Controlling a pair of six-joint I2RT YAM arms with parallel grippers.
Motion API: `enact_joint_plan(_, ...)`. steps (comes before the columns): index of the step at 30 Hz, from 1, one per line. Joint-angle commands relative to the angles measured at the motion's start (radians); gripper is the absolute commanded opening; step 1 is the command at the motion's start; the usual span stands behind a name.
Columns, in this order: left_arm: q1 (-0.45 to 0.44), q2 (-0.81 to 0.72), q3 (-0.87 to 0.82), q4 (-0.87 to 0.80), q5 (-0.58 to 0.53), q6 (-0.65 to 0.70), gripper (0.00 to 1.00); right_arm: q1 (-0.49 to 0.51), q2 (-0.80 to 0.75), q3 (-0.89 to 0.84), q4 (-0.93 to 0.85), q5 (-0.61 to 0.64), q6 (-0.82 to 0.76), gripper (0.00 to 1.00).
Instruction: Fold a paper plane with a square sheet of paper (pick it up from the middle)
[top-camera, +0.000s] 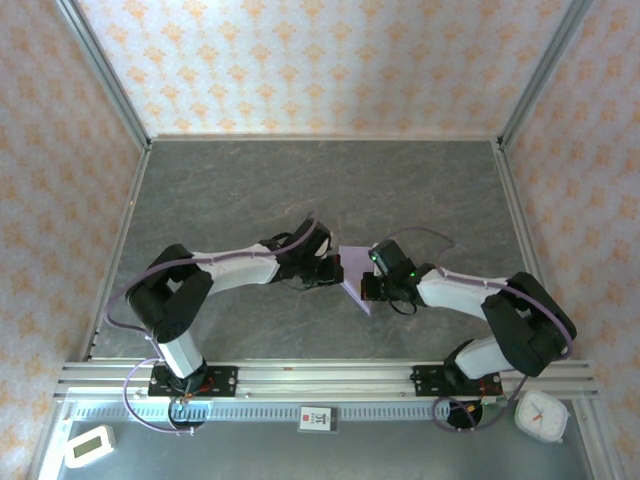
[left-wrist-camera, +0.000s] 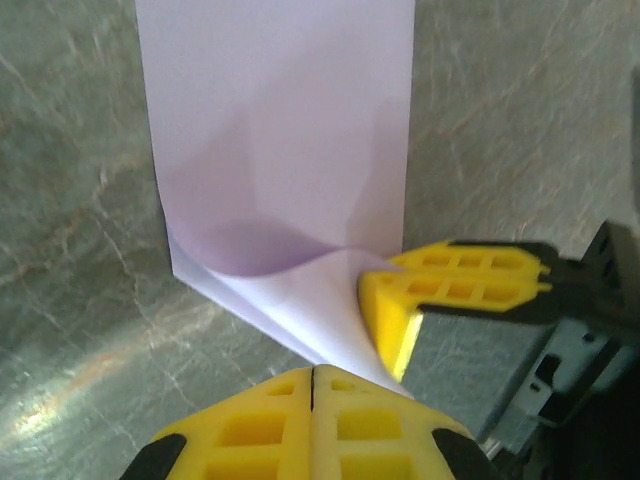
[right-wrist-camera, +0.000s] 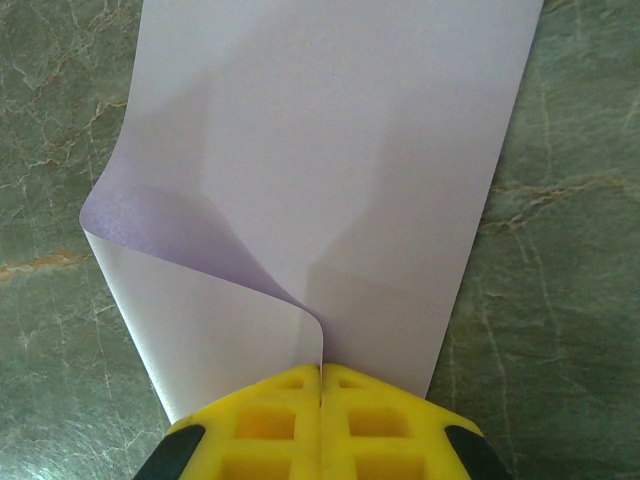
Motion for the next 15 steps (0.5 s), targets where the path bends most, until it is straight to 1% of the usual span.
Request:
enact_joint_plan(1, -0.009, -0.025, -0.002, 0.077, 0.031, -0.009, 0.00, -0.002, 0.066, -0.056, -0.093, 0.026, -0.018, 0.00)
enact_joint_plan(15, -0.032, 0.067, 0.053, 0.131, 0.047, -0.008, 0.00, -0.003, 0.074, -0.055, -0.092, 0.029, -0.016, 0.00)
